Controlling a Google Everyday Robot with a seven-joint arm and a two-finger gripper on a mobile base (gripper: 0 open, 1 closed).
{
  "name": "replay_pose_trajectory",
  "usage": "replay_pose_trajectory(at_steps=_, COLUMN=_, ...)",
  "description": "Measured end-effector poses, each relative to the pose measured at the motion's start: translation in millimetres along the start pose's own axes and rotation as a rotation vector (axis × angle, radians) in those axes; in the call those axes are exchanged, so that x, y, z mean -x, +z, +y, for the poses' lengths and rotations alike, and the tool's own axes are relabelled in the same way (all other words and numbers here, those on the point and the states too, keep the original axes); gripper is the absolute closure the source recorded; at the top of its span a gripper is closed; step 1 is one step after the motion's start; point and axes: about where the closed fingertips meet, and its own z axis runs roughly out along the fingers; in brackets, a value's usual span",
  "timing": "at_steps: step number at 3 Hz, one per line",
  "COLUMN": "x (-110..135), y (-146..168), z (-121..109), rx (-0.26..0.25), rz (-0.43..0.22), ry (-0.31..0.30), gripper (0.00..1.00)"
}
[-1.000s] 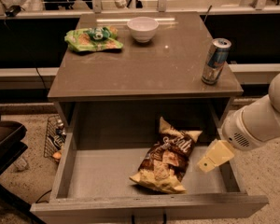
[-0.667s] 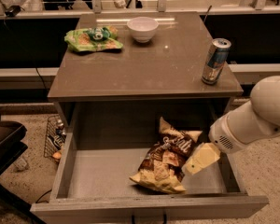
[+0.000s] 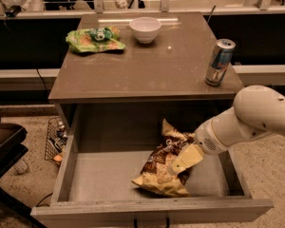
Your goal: Pick brown chip bag from top drawer and place on counter
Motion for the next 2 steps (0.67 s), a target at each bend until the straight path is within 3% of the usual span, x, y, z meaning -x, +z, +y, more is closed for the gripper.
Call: replay_pose_trajectory(at_steps=2, x=12, y=53, z=1, rx=0.043, rz=-0.054, ry=-0.09, gripper=0.0)
